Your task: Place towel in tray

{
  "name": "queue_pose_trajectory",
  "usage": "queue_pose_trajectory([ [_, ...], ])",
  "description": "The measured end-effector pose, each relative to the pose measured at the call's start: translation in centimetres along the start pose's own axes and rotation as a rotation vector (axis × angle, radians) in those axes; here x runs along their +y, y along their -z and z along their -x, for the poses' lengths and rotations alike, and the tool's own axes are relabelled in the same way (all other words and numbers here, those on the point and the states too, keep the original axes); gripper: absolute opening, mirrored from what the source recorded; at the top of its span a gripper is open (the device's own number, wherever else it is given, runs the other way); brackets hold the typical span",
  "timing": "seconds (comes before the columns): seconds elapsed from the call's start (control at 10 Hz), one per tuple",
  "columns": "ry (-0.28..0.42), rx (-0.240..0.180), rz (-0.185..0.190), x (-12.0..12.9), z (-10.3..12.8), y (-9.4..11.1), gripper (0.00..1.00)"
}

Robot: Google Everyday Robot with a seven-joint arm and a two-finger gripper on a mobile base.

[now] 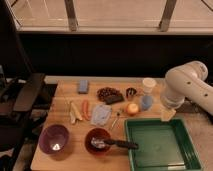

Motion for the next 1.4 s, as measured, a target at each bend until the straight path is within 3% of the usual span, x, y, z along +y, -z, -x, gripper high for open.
queue_pose_trajectory([
  [1.1,0.004,0.002,-0.001,0.0,0.0,0.0,0.65],
  [1.2,0.017,0.007,-0.004,-0.1,0.0,0.1,0.65],
  [1.4,0.117,0.000,-0.024,-1.3,1.8,0.4,0.65],
])
